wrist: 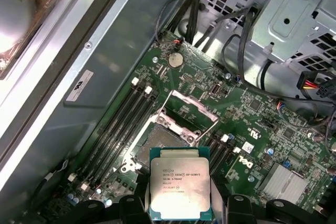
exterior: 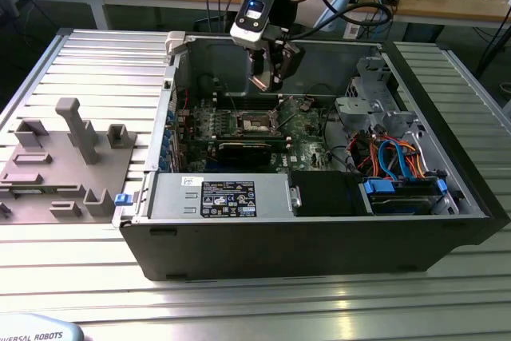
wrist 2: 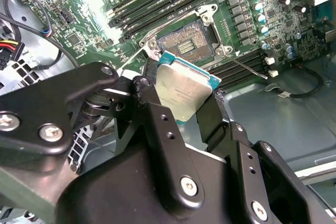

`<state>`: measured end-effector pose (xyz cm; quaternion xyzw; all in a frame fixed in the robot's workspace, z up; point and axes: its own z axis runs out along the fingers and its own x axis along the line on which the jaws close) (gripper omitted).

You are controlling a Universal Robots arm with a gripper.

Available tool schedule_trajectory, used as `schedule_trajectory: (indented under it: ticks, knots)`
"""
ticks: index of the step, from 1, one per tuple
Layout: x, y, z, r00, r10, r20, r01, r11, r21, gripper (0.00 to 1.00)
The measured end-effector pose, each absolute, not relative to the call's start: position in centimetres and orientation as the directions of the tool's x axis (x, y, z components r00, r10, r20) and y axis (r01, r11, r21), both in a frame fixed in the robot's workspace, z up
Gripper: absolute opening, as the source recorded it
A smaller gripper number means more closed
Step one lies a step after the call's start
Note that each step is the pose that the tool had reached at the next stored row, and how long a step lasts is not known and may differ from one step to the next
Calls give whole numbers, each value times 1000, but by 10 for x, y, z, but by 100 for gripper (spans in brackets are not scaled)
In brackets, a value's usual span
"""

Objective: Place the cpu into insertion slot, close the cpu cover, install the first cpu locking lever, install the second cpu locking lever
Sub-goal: 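Place the cpu into insertion slot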

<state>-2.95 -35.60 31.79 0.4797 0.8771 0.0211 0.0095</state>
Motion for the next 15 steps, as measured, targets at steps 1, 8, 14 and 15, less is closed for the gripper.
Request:
schedule_trajectory:
  ticks: [1, 8, 14, 15]
  knots:
    - [-30, -356, 318, -534, 846, 4, 845, 533, 46, 54]
    - [-30, -356, 318, -505, 863, 4, 862, 504, 46, 54]
    - [-30, -356, 318, -493, 870, 4, 869, 492, 46, 54]
    - [-30, -356, 318, -491, 871, 4, 870, 491, 46, 54]
